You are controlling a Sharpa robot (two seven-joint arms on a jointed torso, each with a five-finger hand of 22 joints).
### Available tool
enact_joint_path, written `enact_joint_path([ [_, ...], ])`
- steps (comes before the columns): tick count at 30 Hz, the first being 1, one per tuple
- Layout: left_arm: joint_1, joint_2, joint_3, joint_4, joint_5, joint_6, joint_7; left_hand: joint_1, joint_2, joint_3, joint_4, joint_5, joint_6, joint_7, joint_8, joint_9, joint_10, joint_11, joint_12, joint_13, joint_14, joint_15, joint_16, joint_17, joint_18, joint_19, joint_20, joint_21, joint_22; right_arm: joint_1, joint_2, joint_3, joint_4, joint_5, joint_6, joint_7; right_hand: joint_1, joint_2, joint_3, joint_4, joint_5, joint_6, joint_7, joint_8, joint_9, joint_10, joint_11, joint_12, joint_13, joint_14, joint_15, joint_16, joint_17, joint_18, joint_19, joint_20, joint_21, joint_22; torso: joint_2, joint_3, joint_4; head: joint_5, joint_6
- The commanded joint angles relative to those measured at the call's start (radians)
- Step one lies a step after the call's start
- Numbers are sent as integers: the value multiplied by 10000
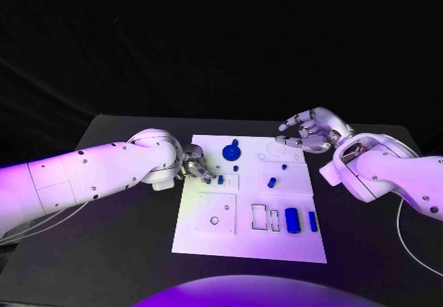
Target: Assemble the parts on the task board
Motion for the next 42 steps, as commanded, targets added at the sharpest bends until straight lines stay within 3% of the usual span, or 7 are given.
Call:
enact_joint_path([
  [1, -22, -47, 13, 83, 69, -29, -26, -95, 30, -116, 26, 17, 46, 22, -64, -11, -31, 11, -10, -7, 841, -39, 30, 1911, -73, 41, -5, -39, -8, -18, 8, 1, -2, -31, -4, 102, -93, 0, 23, 13, -20, -75, -19, 39, 17, -73, 11, -57, 915, 821, -66, -62, 1570, 128, 19, -75, -44, 1283, -2, -2, -7, 3, 14],
  [17, 31, -537, 651, 796, 493, -1468, 587, -303, 196, -631, 158, 62, -207, 119, -242, -30, -442, 92, -432, -650, 832, 14, 16, 1885, 29, -244, 34, -353, -551, -75, 46, 1, -68, 19, -1, 131, -104, 4, 24, 16, -20, -83, -17, 39, 16, -100, 12, -95, 882, 806, -66, -85, 1507, 144, -14, -74, -106, 1240, -13, 33, -9, 12, 139],
  [19, 38, -552, 679, 819, 579, -1814, 973, -256, 159, -804, 157, 75, -642, 296, -529, -129, -969, 241, -909, -1335, 742, 133, -115, 1630, 170, -703, 122, -838, -1380, -77, 46, 1, -70, 22, -2, 129, -104, 4, 24, 16, -20, -83, -17, 39, 16, -100, 12, -95, 882, 806, -66, -85, 1507, 144, -14, -74, -106, 1240, 2, 32, -11, -2, 158],
  [20, 41, -547, 685, 816, 610, -1998, 1235, 120, 114, -850, 118, 109, -1174, 567, -822, -238, -2054, 497, -1820, -2607, -21, 334, -1170, -243, 394, -1571, 284, -1736, -2791, -78, 45, 1, -72, 23, -4, 127, -104, 4, 24, 16, -20, -83, -17, 39, 16, -100, 12, -95, 882, 806, -66, -85, 1507, 144, -14, -74, -106, 1240, 4, 29, -11, -4, 162],
  [26, 41, -254, 464, 577, -306, -2947, 3611, 2368, -256, -930, 85, 117, -2230, 1444, -1566, -1069, -4606, 1397, -3057, -3519, -3705, 1192, -5138, -5503, 823, -3707, 1078, -4873, -5923, -81, 47, 1, -83, 30, -18, 143, -122, 8, 27, 16, -19, -97, -16, 40, 16, -117, 13, -116, 864, 802, -65, -91, 1494, 148, -22, -74, -124, 1229, 6, 20, 13, -40, 202],
  [31, 1, 172, 169, 215, -1745, -3769, 5137, 3998, -520, -1018, -114, 10, -2177, 1488, -2750, -2466, -4557, 1477, -4840, -5311, -3957, 1308, -6091, -6572, 822, -3334, 1169, -6227, -6889, -82, 40, 1, -78, 36, -45, 189, -129, 9, 30, 12, -18, -108, -15, 40, 15, -177, 14, -196, 792, 779, -64, -127, 1397, 180, -89, -74, -249, 1143, 36, -10, -14, -106, 251],
  [42, -25, 896, -101, -511, -4171, -3789, 6023, 4945, -541, -1520, -809, -82, -1944, 1321, -3613, -3548, -4722, 1598, -6194, -6631, -4064, 1343, -6131, -7036, 820, -3289, 1163, -6286, -6916, -81, 40, 1, -64, 119, -175, 298, -138, 2, 98, -2, -14, -177, -17, 85, 26, -602, 7, -790, 265, 661, -75, -326, 964, 294, -335, -80, -748, 815, 31, 12, -2, -223, 272],
])
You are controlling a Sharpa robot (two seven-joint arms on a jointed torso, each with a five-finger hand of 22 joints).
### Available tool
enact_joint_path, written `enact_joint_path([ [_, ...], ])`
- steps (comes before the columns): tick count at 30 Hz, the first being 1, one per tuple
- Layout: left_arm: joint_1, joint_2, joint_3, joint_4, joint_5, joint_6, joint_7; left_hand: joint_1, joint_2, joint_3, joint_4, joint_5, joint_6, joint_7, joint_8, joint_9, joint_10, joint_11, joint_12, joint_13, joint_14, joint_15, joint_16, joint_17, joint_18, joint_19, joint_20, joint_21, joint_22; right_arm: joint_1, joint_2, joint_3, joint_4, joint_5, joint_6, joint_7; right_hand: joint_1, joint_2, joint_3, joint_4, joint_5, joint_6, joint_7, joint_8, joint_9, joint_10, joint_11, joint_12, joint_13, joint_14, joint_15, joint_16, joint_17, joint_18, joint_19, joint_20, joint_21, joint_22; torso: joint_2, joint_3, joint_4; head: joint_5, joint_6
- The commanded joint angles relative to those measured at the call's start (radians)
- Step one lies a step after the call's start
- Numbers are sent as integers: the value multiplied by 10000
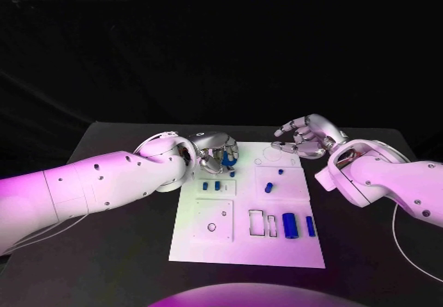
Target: Assemble the parts on the task board
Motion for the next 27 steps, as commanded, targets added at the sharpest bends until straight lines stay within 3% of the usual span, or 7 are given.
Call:
enact_joint_path([
  [1, 7, 189, -30, -125, -1573, -30, 706, 124, 21, -157, -61, -64, 217, -17, -195, -207, 40, 24, -128, -177, 85, -4, 173, -15, 118, -6, 17, 77, 81, -5, 13, 1, 16, 19, -100, 171, -99, -39, 43, -1, -14, -69, 19, 45, 11, -68, 5, -53, 267, 661, -75, -50, 956, 136, -83, -7, -54, 817, -1, 0, 29, -49, -12],
  [11, 30, 734, -141, -623, -2251, 1107, 312, 157, 87, -416, -132, -49, 803, -38, -635, -734, 222, -63, -225, -610, 548, -86, 2098, 335, 114, 259, -35, 1203, 825, -4, 19, 1, 26, 43, -128, 200, -106, -40, 69, 2, -14, -81, 14, 68, 17, -154, 0, -192, 143, 620, -82, -128, 798, 172, -160, -13, -222, 707, -5, -8, 2, -55, -64],
  [14, 38, 826, -151, -732, -2337, 1422, 184, 158, 94, -414, -113, -43, 913, -43, -709, -828, 262, -71, -198, -689, 805, -83, 2836, 834, 120, 223, -4, 1576, 1088, -3, 18, 1, 27, 50, -147, 221, -109, -45, 75, 3, -15, -85, 13, 75, 19, -181, -2, -237, 102, 604, -84, -157, 737, 183, -183, -15, -275, 673, 5, -2, -20, -60, -53],
  [20, 49, 933, -157, -912, -2434, 1635, 69, 168, 119, -368, -98, -43, 1134, -56, -674, -853, 334, -56, -165, -736, 997, -81, 3272, 1130, 114, 191, 26, 1841, 1273, 0, 22, 1, 0, 162, -253, 360, -95, -42, 195, -3, -12, -163, 6, 137, 35, -519, -16, -781, -387, 438, -107, -503, 118, 341, -523, -38, -1054, 161, 0, -10, 27, -118, -65],
  [26, 51, 1035, -156, -1056, -2464, 1667, 32, 279, 171, -162, -146, -27, 1339, -39, -675, -898, 459, -46, -159, -804, 1213, -61, 3684, 1437, 126, 143, 41, 2150, 1489, 3, 38, 1, -40, 343, -377, 563, -74, -98, 432, 8, -20, -348, 17, 316, 96, -1343, -35, -2153, -1667, 67, -136, -1420, -1247, 632, -1147, -60, -2724, -940, -12, -7, 32, -107, -80],
  [27, 51, 1059, -156, -1082, -2468, 1681, 20, 297, 179, -118, -158, -26, 1375, -39, -675, -906, 481, -49, -162, -817, 1249, -63, 3748, 1484, 127, 132, 43, 2204, 1527, 3, 43, 1, -48, 404, -405, 627, -49, -127, 519, 12, -20, -442, 16, 372, 118, -1961, -20, -3085, -2496, -249, -116, -2080, -2150, 831, -1604, -73, -3809, -1661, -11, -7, 23, -102, -80],
])
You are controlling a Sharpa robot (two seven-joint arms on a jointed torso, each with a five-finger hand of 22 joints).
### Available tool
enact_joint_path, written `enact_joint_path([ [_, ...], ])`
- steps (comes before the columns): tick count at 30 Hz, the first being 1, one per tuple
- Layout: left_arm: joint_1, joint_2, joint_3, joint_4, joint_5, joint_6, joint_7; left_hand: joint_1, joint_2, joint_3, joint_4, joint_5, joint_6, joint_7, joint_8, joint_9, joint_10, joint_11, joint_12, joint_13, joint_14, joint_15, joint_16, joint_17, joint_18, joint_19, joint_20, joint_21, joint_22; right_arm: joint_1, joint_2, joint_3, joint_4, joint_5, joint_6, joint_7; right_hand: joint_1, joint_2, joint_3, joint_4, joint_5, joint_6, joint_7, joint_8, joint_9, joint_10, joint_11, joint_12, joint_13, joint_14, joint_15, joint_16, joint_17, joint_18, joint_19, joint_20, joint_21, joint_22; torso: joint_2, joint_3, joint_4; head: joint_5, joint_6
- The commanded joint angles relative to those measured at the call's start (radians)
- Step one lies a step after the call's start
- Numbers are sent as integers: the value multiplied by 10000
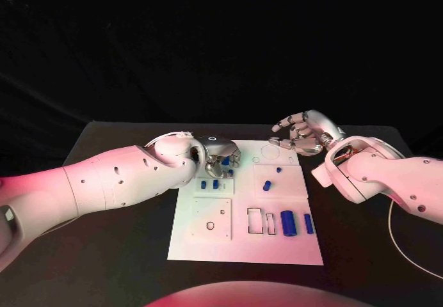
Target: Assemble the parts on the task board
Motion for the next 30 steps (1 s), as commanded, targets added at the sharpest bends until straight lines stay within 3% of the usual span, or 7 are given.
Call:
enact_joint_path([
  [1, 14, 103, 5, -70, -205, 345, -118, 113, 27, 143, -25, -24, 127, -3, 15, -27, 94, 2, 41, -31, 106, -9, 124, 73, 129, -61, 46, 135, 80, -1, 23, 2, -25, 289, -202, 439, 28, -114, 232, 10, -18, -228, 19, 162, 60, -1326, 2, -2078, -1881, -599, -46, -1513, -1968, 464, -978, 3, -2432, -1625, -1, 3, -11, 25, -8],
  [3, 13, 151, 5, -127, -209, 384, -148, 134, 38, 199, -42, -25, 158, -5, 11, -36, 118, -1, 36, -46, 118, -12, 167, 77, 130, -77, 47, 189, 119, -1, 32, 2, -44, 389, -198, 506, 46, -152, 383, 8, -16, -348, 52, 242, 93, -1983, 35, -3221, -2941, -1062, -23, -2744, -3327, 707, -1628, 34, -4177, -2825, -4, 3, -10, 17, -13],
  [4, 13, 174, 5, -154, -210, 406, -173, 152, 45, 243, -59, -26, 175, -1, 5, -44, 124, -1, 25, -60, 116, -12, 189, 61, 132, -90, 46, 228, 147, 0, 38, 2, -53, 436, -190, 537, 46, -155, 509, 0, -11, -431, 72, 288, 112, -2217, 90, -3582, -3253, -1649, 38, -4090, -4777, 725, -1810, 59, -4700, -3197, -2, -2, -13, 20, -11],
  [5, 12, 190, 5, -174, -211, 429, -195, 152, 45, 243, -59, -26, 175, -1, 5, -44, 124, -1, 25, -60, 116, -12, 189, 61, 132, -90, 46, 228, 147, 0, 42, 2, -59, 470, -182, 560, 45, -141, 598, -2, -14, -466, 109, 322, 127, -2314, 111, -3773, -3438, -1885, 56, -4695, -5297, 722, -1885, 97, -4939, -3377, -1, -3, -13, 20, -11],
  [11, 10, 283, 5, -304, -214, 535, -332, 220, 111, 489, -142, -38, 247, 30, -27, -84, 174, 6, -16, -123, 96, -11, 287, -3, 135, -180, 44, 409, 281, 1, 61, 2, -86, 645, -143, 670, -97, -390, 1177, -8, -28, -820, 243, 666, 252, -2596, 273, -4536, -4733, -1840, 216, -6816, -5769, 730, -1689, 264, -6551, -4862, -6, 10, 0, 3, -21],
  [17, 8, 358, 4, -412, -214, 720, -446, 248, 169, 704, -236, -57, 394, 44, -8, -99, 301, -13, -15, -163, 204, -29, 444, 121, 137, -242, 40, 590, 409, 1, 80, 2, -102, 761, -63, 704, -185, -478, 1379, -9, -34, -941, 286, 833, 287, -2664, 327, -4837, -5422, -1795, 278, -7602, -5767, 726, -1555, 316, -7101, -5429, 0, 10, -5, -14, -50],
  [30, 6, 466, 1, -554, -202, 969, -520, 192, 168, 876, -345, -72, 474, 24, -32, -132, 480, -54, 4, -189, 404, -54, 666, 315, 143, -277, 28, 815, 560, 2, 105, 2, -123, 851, 6, 741, -213, -523, 1444, -14, -37, -999, 307, 900, 290, -2685, 352, -4891, -5694, -1766, 303, -7905, -5714, 721, -1498, 338, -7313, -5658, -10, 15, 0, -21, -135],
])
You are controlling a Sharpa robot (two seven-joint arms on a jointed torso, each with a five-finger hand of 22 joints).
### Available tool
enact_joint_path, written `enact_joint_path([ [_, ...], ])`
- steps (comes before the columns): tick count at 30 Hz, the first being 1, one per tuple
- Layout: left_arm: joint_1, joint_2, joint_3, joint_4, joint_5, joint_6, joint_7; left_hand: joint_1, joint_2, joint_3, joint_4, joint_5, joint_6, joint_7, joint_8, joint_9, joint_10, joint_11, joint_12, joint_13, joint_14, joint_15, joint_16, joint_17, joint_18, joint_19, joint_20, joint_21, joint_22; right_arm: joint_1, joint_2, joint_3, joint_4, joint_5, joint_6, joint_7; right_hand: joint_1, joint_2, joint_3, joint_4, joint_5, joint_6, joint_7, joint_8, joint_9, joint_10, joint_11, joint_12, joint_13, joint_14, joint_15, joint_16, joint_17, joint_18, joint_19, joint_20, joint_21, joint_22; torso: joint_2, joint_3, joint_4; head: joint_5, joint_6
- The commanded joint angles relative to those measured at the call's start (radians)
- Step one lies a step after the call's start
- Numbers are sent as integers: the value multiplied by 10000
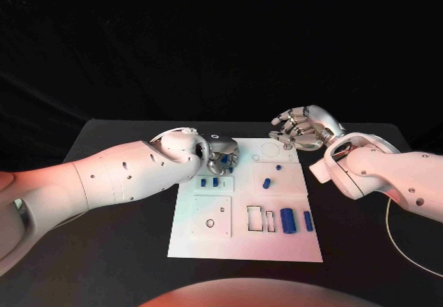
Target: Assemble the parts on the task board
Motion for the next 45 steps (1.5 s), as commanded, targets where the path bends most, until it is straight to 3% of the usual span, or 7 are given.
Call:
enact_joint_path([
  [1, -15, 31, -16, -27, -59, 344, -100, 16, 2, 76, -39, -37, 61, -7, -41, -23, 104, 13, 3, -7, 148, -5, 108, 84, 142, -98, -9, 70, 38, 0, 14, 2, -8, 74, 133, 134, -13, -66, 60, 11, -37, -85, 3, 69, 17, -45, 52, -21, -33, 41, 31, -82, 23, 113, 78, 36, -82, -31, -10, -2, 7, -13, -29],
  [12, -19, 93, -36, -28, -44, 456, -62, -48, 18, 161, -107, -61, 105, -42, -60, -42, 197, -22, 22, -10, 331, -29, 282, 274, 142, -93, -19, 227, 144, 0, 45, 1, -43, 91, 264, 76, -73, -68, 81, 18, -40, -46, -2, 140, 30, -55, 52, -17, -151, 71, 35, -219, 64, 114, 119, 42, -176, -139, -16, -9, 3, -2, -22],
  [27, -22, 120, -107, -74, -24, 267, 95, -180, 176, 390, -319, -64, 646, -161, 52, 6, 684, -179, -19, -14, 749, -171, 563, 686, 13, 333, -123, 877, 982, 0, 72, 1, -64, 93, 316, 89, -87, -62, 110, 11, -39, -55, 2, 169, 31, -79, 58, -21, -232, 70, 41, -333, 83, 114, 133, 48, -248, -219, -18, -5, 4, 19, -39],
  [34, -25, 113, -112, -132, -22, 31, 38, -138, 365, 594, -565, -95, 1025, -215, 87, 70, 1110, -277, -138, -6, 1057, -267, 683, 919, -99, 781, -208, 1355, 1641, 0, 72, 1, -65, 93, 307, 95, -95, -66, 113, 11, -41, -59, 4, 175, 30, -82, 60, -19, -250, 72, 43, -361, 88, 114, 137, 49, -265, -238, -16, -5, 1, 11, -27],
  [45, -33, -67, -67, 77, 194, -915, 322, -373, 318, 646, -746, -117, 1295, -258, 15, 133, 1465, -336, -402, 10, 1360, -330, 750, 1129, -192, 1142, -278, 1704, 2125, 0, 71, 1, -76, 69, 138, 89, -155, -87, 135, 13, -42, -91, 26, 232, 29, -177, 91, -32, -412, 47, 76, -616, 126, 107, 142, 75, -426, -408, -11, -14, -13, -12, 9],
])
